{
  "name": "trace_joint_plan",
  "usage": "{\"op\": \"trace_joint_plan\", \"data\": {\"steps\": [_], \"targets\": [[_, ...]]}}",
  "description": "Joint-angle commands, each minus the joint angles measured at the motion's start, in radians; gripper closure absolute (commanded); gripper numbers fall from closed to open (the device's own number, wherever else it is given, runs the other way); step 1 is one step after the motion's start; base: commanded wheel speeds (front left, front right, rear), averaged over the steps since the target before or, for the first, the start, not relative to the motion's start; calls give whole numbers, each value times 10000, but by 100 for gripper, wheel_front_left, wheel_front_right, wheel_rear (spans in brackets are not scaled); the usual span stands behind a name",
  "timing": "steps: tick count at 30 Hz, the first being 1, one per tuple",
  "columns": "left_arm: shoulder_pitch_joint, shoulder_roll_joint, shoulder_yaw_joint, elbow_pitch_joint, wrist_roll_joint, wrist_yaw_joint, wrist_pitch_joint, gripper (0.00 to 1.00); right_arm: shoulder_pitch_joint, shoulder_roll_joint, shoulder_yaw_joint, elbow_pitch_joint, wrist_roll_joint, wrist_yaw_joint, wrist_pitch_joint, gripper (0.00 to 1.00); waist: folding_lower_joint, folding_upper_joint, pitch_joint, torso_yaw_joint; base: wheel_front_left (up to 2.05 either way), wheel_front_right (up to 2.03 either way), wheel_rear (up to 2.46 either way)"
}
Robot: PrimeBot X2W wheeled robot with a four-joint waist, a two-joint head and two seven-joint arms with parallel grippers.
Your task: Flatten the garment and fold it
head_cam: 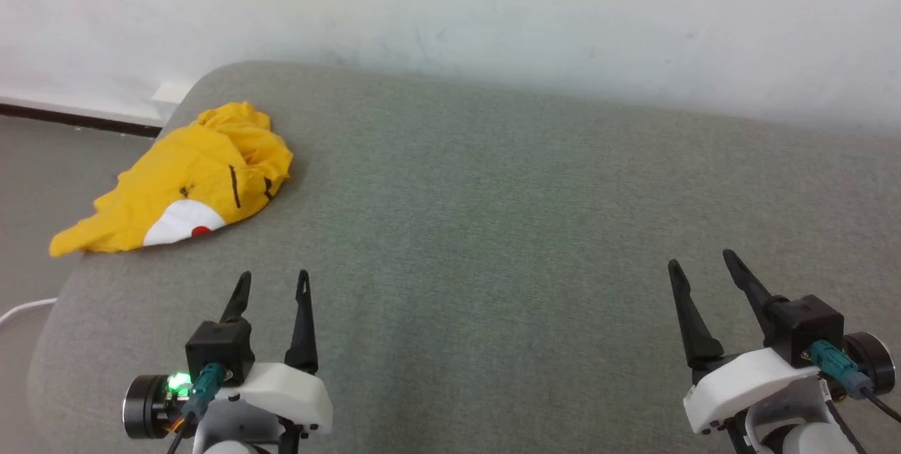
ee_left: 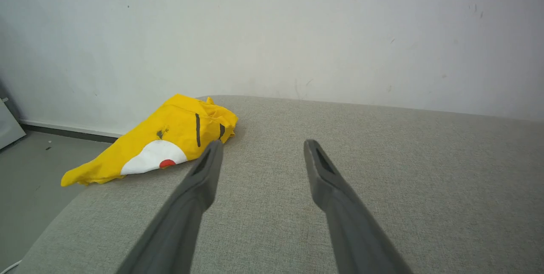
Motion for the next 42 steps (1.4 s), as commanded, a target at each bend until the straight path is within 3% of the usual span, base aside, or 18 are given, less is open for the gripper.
{"op": "trace_joint_plan", "data": {"steps": [1,42], "targets": [[-97,56,-53,59,-103,98,-123,0,34,14,3,34,56,-7,-98,0,0,0,-13,195,0,0,0],[-278,-11,-297,650,-539,785,-960,0,54,28,-33,132,262,-15,-636,0,-1,0,151,2150,0,0,0]]}}
